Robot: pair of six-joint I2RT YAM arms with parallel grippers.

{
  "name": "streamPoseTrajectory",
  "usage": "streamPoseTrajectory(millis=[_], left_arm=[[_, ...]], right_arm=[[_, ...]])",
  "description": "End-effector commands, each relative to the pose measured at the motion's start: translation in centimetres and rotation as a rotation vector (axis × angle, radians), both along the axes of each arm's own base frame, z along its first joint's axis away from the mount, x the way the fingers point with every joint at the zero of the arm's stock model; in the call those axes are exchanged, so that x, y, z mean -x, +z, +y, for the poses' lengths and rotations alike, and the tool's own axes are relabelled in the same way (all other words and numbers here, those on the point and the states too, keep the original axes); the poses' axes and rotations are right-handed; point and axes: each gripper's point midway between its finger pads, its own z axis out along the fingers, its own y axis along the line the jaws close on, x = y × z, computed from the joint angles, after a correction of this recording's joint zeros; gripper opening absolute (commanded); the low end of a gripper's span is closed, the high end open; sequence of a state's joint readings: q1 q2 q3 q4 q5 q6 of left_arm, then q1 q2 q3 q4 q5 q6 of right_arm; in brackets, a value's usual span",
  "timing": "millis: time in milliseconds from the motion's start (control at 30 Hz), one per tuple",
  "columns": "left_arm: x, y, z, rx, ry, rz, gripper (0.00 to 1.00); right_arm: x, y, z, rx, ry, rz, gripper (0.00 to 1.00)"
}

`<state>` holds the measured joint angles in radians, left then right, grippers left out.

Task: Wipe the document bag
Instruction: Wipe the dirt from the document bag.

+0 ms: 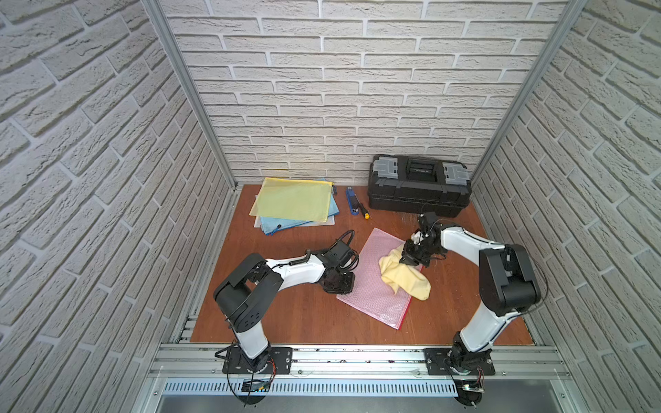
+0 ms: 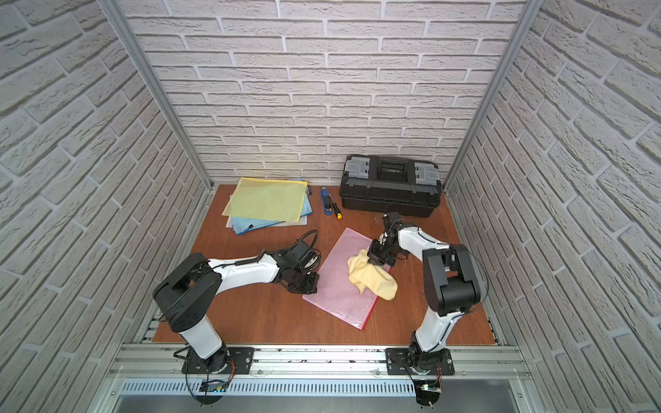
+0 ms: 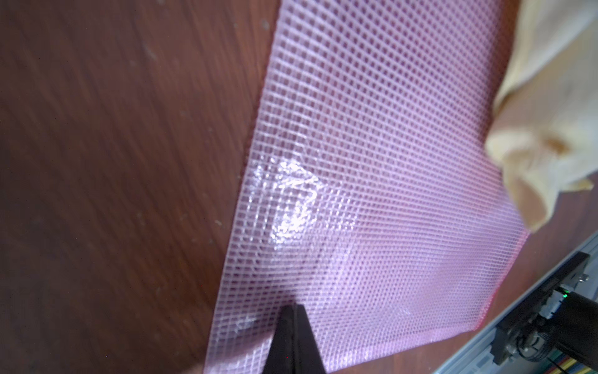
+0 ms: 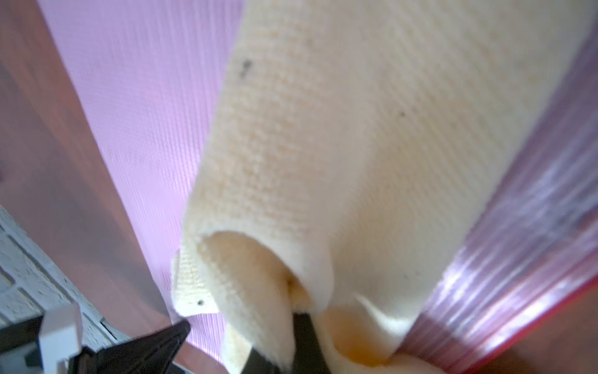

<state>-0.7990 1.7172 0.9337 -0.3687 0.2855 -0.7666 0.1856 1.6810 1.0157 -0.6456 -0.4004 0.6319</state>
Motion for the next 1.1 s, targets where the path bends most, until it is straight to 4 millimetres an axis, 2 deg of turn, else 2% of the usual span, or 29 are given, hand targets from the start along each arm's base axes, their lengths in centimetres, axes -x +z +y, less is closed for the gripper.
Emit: streamPoseTrajectory(millis=[0,67,133,233,300,400,633,767,867,933,1000,1067], left_arm=[[0.4,-1.4,1.1,-0.078,-0.006,0.022,0.0],[0.4,-1.4,1.1,-0.076,-0.009,0.023,0.0],[0.3,-1.3,1.1,-0.078,-0.012,0.024,0.0],[0.3,-1.1,1.0,-0.079,-0.019,0.022,0.0],[0.4,-1.2,1.1,-0.083,-0.022,0.023,0.0],[0.5,-1.3,1.3,-0.091,-0.025,0.025,0.0],[0.5,-1.1,1.9,-0.107,-0.009,0.01,0.0],[0.5,-1.3,2.2,-0.112,-0.001,0.012,0.0],[0.6,-1.2,2.2,-0.116,-0.002,0.014,0.0],[0.4,-1.0,2.5,-0.131,-0.003,0.001,0.0],[-0.2,-0.5,2.8,-0.147,0.009,-0.028,0.0],[-1.1,0.1,3.2,-0.151,0.03,-0.06,0.0]], right_arm=[[5.4,0.6,3.2,-0.036,0.035,0.053,0.02],[8.2,0.0,3.9,-0.059,0.013,0.079,0.02],[9.9,-0.6,3.7,-0.086,-0.03,0.1,0.02],[10.5,-1.4,2.1,-0.067,-0.082,0.107,0.02],[9.3,-1.4,1.2,-0.091,-0.108,0.104,0.02],[6.2,-1.1,-1.1,-0.088,-0.142,0.078,0.02],[-2.6,0.6,-8.8,-0.047,-0.249,0.0,0.02],[-6.1,1.1,-13.1,-0.015,-0.326,-0.046,0.02],[-7.5,1.6,-14.6,-0.029,-0.37,-0.073,0.02],[-7.7,2.5,-14.6,-0.028,-0.369,-0.093,0.02],[-7.2,3.6,-13.7,-0.049,-0.355,-0.116,0.02],[-5.5,4.7,-13.2,-0.027,-0.328,-0.118,0.02]])
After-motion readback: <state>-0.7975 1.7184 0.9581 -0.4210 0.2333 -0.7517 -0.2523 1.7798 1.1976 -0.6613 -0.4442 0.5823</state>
